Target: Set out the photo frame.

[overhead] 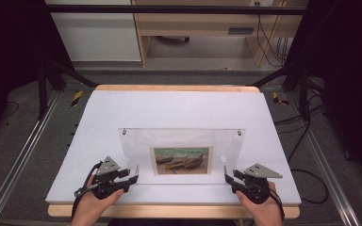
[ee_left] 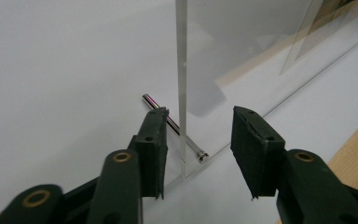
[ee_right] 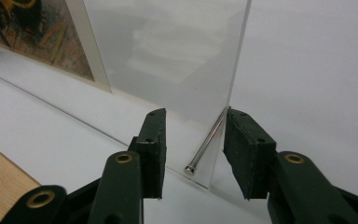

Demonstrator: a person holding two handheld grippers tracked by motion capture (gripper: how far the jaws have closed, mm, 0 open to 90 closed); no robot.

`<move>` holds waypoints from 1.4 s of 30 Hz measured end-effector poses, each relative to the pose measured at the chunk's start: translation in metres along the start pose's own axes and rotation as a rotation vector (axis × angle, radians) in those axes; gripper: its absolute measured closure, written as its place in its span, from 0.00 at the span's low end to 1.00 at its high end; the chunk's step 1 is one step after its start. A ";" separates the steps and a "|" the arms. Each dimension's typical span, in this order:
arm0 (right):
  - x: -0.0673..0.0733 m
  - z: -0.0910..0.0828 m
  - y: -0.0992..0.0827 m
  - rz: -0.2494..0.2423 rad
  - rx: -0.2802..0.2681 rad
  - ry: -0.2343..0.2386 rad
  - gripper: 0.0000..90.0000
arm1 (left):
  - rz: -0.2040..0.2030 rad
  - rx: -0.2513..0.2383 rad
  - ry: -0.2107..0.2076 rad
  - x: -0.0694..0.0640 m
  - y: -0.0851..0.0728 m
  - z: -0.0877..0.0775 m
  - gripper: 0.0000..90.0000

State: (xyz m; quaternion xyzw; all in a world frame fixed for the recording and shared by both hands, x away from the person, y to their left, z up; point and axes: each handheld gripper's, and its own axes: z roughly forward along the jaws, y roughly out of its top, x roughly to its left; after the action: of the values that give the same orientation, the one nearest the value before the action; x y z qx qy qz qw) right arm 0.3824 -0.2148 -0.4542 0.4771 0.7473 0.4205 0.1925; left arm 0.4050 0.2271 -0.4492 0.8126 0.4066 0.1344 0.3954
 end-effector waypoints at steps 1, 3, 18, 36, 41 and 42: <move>0.000 0.000 0.000 -0.002 -0.001 -0.001 0.63 | 0.001 -0.003 0.002 0.000 0.000 0.000 0.57; 0.000 0.000 0.000 0.006 -0.002 -0.005 0.61 | 0.003 -0.004 0.002 0.000 0.000 0.000 0.55; -0.002 0.003 0.005 0.005 -0.011 -0.034 0.22 | -0.007 -0.063 -0.023 -0.003 0.004 0.001 0.27; 0.002 -0.002 0.006 -0.065 -0.079 -0.034 0.09 | 0.046 -0.064 -0.019 0.000 0.004 -0.003 0.06; -0.001 -0.008 0.003 -0.061 -0.083 -0.042 0.09 | 0.043 -0.076 -0.017 0.011 0.001 -0.012 0.06; -0.002 -0.010 0.002 -0.058 -0.087 -0.046 0.09 | 0.045 -0.079 -0.021 0.012 0.001 -0.014 0.06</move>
State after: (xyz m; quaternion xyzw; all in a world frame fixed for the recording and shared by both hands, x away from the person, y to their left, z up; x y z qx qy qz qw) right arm 0.3774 -0.2207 -0.4466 0.4561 0.7372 0.4356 0.2422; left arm 0.4056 0.2439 -0.4407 0.8066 0.3783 0.1505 0.4284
